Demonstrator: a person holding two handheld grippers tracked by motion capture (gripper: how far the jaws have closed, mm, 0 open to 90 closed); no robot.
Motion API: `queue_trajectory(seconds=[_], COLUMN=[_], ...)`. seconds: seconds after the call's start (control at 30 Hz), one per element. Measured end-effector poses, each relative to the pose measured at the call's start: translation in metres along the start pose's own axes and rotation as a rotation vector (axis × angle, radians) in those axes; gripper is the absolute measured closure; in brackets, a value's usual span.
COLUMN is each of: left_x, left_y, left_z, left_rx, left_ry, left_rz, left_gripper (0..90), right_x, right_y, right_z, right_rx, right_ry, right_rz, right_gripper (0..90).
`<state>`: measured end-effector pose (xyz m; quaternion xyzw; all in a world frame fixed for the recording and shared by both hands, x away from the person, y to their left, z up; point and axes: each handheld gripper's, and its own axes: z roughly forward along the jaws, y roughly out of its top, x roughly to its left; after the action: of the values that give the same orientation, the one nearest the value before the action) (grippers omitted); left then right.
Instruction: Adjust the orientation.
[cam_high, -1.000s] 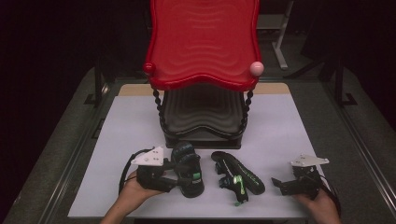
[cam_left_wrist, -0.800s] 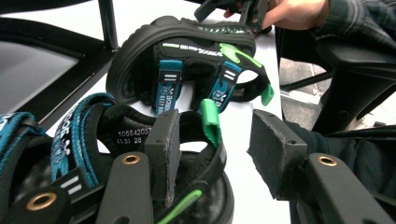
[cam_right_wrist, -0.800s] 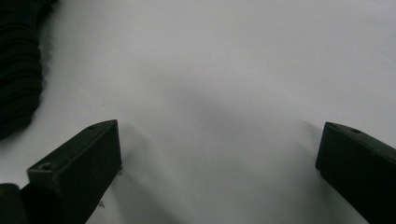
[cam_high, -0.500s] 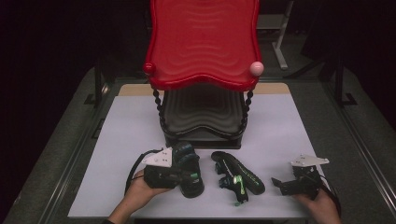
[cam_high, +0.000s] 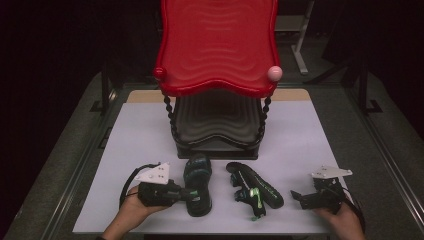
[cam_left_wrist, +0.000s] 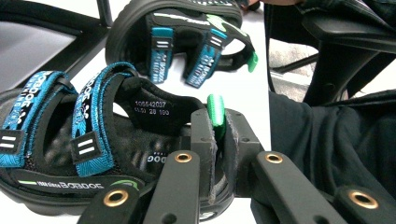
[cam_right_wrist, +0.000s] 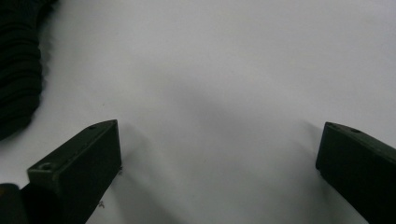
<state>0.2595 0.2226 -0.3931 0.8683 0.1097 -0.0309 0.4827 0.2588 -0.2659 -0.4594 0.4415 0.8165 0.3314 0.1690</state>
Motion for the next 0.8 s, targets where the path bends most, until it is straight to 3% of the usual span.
queue_trajectory(seconds=[0.27, 0.43, 0.8], left_x=[-0.008, -0.008, -0.002], left_y=[-0.004, -0.003, 0.006], left_z=[-0.004, -0.005, -0.020], left_rx=[-0.004, -0.038, -0.076], left_ry=[-0.015, -0.028, 0.007], left_rz=[-0.003, -0.018, -0.016], left_gripper=[82.4, 70.8, 61.4], right_x=[0.000, 0.000, 0.000], right_y=[0.000, 0.000, 0.000], right_z=[0.000, 0.000, 0.000], right_rx=[0.000, 0.002, 0.000], right_ry=[0.000, 0.000, 0.000], right_rz=[0.000, 0.002, 0.001], right_gripper=[0.0, 0.0, 0.0])
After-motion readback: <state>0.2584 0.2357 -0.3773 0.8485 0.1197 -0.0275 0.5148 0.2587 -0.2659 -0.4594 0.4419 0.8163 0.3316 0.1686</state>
